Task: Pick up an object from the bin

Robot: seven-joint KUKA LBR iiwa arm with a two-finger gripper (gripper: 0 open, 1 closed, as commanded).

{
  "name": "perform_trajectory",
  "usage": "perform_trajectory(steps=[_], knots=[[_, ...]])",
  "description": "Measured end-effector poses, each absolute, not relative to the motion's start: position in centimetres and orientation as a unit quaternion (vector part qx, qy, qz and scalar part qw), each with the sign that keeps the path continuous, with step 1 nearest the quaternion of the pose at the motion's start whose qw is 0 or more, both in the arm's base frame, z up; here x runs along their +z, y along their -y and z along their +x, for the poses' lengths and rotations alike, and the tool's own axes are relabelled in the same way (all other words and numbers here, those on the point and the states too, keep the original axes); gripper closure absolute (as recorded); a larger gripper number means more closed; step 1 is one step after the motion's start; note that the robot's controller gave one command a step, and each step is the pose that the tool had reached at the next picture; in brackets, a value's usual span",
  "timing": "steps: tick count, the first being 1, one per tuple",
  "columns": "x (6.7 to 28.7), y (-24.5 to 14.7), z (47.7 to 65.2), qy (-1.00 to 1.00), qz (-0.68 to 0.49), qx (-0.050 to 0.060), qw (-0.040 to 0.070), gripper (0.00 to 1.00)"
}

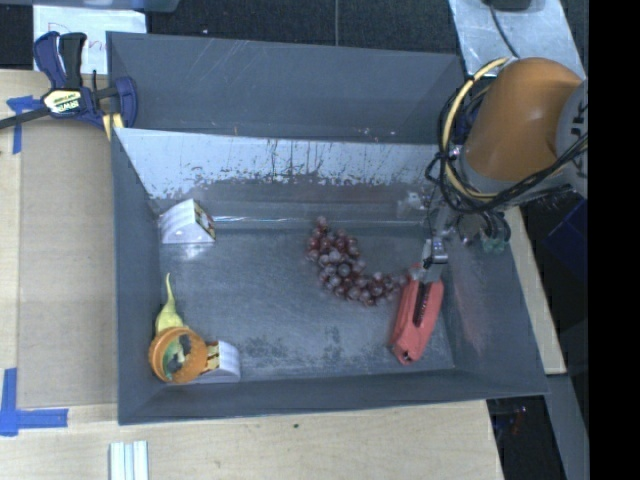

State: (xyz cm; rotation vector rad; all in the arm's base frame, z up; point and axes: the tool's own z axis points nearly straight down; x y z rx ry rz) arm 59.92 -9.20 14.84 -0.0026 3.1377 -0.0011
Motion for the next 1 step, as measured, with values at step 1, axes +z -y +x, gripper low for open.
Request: perform_trajectory(steps=[1], knots=[[14.84, 9.20, 59.92, -1.000, -0.001, 0.000, 0.002, 0.00]])
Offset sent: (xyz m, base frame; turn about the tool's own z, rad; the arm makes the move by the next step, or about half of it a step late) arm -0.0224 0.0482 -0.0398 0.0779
